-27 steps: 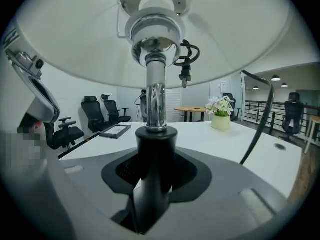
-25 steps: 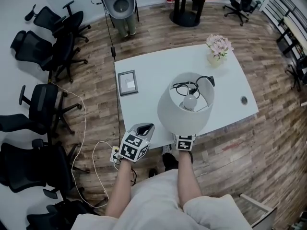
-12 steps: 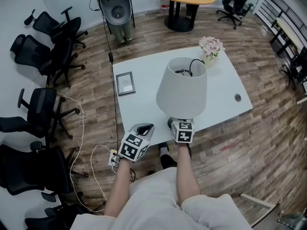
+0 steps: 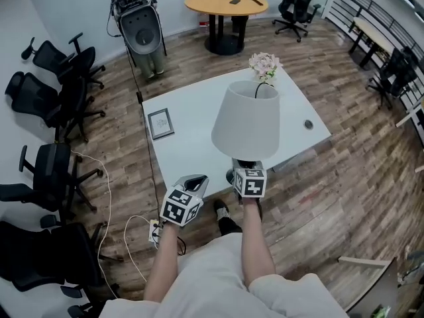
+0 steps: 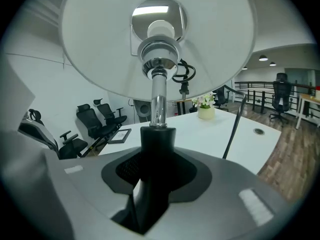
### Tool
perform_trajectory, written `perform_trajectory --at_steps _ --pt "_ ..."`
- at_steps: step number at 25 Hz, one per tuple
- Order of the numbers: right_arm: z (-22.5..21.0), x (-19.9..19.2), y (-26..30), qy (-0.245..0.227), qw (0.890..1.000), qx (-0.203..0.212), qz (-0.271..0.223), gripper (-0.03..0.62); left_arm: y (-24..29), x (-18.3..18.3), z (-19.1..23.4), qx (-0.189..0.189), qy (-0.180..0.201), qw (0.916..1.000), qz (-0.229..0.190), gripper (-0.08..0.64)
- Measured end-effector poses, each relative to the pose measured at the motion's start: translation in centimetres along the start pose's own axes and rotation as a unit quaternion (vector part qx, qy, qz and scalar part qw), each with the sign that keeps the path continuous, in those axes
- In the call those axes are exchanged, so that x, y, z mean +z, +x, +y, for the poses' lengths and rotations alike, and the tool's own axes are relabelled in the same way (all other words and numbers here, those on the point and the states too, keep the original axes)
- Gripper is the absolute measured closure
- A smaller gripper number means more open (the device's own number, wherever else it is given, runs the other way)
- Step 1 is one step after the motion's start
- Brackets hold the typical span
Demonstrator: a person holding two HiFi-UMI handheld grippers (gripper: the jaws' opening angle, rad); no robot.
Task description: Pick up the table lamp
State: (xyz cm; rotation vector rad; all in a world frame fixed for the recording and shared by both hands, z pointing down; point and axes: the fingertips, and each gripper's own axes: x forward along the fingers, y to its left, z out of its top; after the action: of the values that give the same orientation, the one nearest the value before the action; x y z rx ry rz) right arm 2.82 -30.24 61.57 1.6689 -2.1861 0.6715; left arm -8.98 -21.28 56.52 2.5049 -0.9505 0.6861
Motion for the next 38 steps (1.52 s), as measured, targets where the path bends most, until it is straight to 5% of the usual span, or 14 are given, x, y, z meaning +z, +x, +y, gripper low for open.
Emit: perform_trajectory --at_steps 18,38 --pt "4.3 -5.6 -11.7 -0.005 1.0 0.024 0.005 0.434 -5.0 -2.8 -8.2 -0.021 -0.009 0.9989 -0.04 0.56" --pt "0.0 2.4 -14.1 -0.022 0.996 0.079 -0.038 0.434 -3.4 7.1 -8.9 0.043 -0.026 0.9943 -0.094 0.56"
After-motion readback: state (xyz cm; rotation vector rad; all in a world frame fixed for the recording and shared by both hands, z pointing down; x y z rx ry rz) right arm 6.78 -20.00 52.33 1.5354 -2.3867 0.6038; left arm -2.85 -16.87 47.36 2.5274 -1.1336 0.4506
